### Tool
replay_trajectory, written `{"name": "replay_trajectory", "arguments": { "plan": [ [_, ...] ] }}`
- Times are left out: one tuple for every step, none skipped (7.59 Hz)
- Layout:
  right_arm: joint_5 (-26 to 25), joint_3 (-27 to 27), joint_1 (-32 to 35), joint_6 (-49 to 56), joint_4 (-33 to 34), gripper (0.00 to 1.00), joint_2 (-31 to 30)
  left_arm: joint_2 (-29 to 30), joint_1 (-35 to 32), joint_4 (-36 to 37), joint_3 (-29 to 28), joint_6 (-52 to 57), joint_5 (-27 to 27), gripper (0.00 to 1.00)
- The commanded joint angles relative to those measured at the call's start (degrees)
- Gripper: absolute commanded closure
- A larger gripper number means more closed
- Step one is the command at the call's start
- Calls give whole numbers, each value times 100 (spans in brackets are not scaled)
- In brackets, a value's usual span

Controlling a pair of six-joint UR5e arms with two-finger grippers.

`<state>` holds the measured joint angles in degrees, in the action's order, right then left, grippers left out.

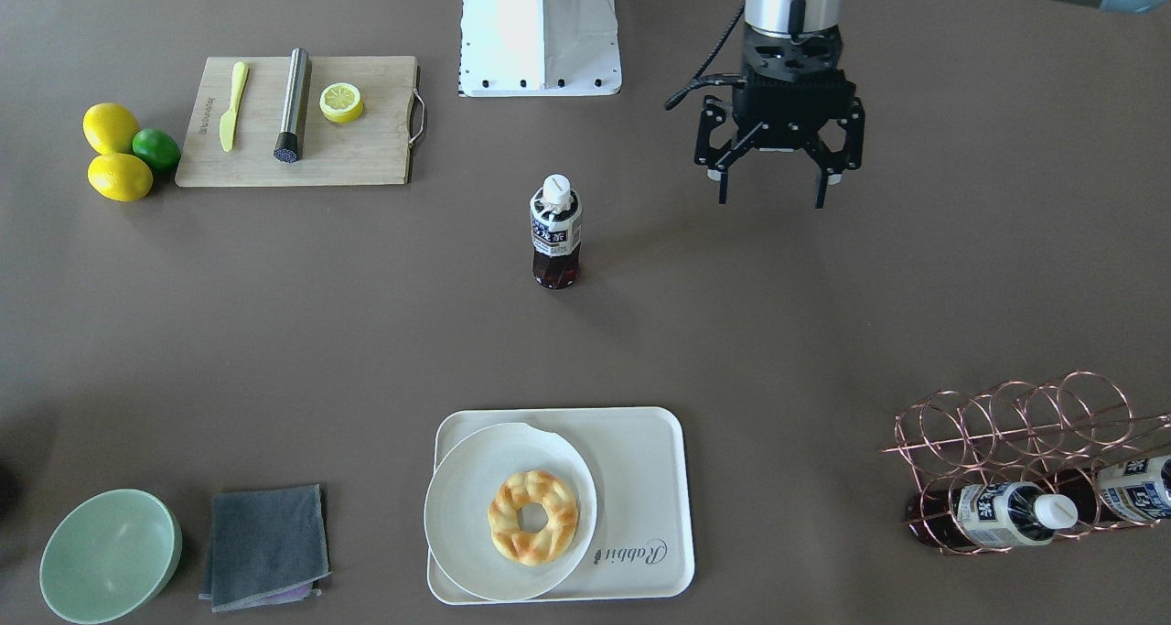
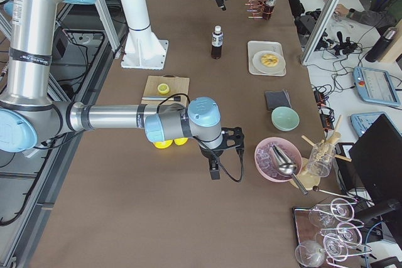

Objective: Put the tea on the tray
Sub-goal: 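Open the left gripper and withdraw the left arm while the right arm approaches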

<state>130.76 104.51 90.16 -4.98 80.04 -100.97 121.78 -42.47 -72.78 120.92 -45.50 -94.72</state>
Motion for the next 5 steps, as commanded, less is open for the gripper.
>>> {"name": "replay_trajectory", "arguments": {
  "plan": [
    [213, 357, -259, -965, 64, 0, 358, -1195, -1716, -453, -16, 2381, -1231, 2],
    [274, 577, -558, -1770, 82, 0, 611, -1810, -2200, -1161, -190, 3067, -1407, 2],
    [275, 770, -943, -2579, 82, 0, 901, -2181, -2657, -1821, -610, 3622, -1757, 2],
    [284, 903, -1365, -3535, 82, 0, 1356, -2533, -3096, -2541, -1136, 4237, -2161, 2],
    [275, 1061, -1743, -4398, 82, 0, 1752, -2763, -3292, -3201, -1524, 4338, -2382, 2]
  ]
}}
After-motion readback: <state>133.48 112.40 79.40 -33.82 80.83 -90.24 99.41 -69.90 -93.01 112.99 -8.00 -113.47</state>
